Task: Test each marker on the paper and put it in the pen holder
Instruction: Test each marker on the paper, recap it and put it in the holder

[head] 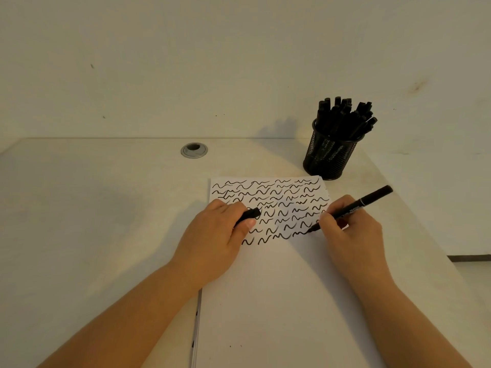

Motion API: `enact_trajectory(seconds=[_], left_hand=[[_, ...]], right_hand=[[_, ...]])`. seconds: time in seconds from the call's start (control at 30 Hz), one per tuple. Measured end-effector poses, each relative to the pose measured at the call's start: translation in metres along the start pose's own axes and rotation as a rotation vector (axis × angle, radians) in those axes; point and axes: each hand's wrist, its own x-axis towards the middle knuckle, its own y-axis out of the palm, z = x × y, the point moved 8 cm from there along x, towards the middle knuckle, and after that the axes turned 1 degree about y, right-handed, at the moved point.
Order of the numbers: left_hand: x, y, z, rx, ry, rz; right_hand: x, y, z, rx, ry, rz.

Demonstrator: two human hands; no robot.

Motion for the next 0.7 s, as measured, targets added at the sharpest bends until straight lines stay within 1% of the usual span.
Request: enact_trajectory(seconds=[0.1, 0.27, 0.33, 0.43, 0.53, 0.6, 0.7], left_hand=[[0.0, 0.0, 0.001, 0.006, -0.002, -0.005], [0.0, 0.0, -0.001, 0.03, 0.012, -0.023], [0.0, -0.002, -0.002, 0.025, 0.021, -0.04], [0.001, -0.003, -0.004, 0.009, 0.023, -0.045], [0.0, -0.005, -0.005, -0.015, 0.019, -0.04], [-0.001, -0.006, -0.004, -0.031, 0.01, -0.043], [-0.001, -0.008, -0.003, -0.047, -0.003, -0.043]], right_hand=[[-0.001, -0.01, 0.003, 0.078, -0.017, -0.085], [0.002, -0.014, 0.009, 0.211, 0.032, -0.103], [0.005, -0.016, 0.014, 0.32, 0.065, -0.105], [0.009, -0.008, 0.018, 0.591, 0.185, -0.023], [0.008, 0.02, 0.025, 0.941, 0.287, 0.167], [0.004, 0.032, 0.026, 1.0, 0.271, 0.225], [0.001, 0.036, 0.016, 0.934, 0.247, 0.209]])
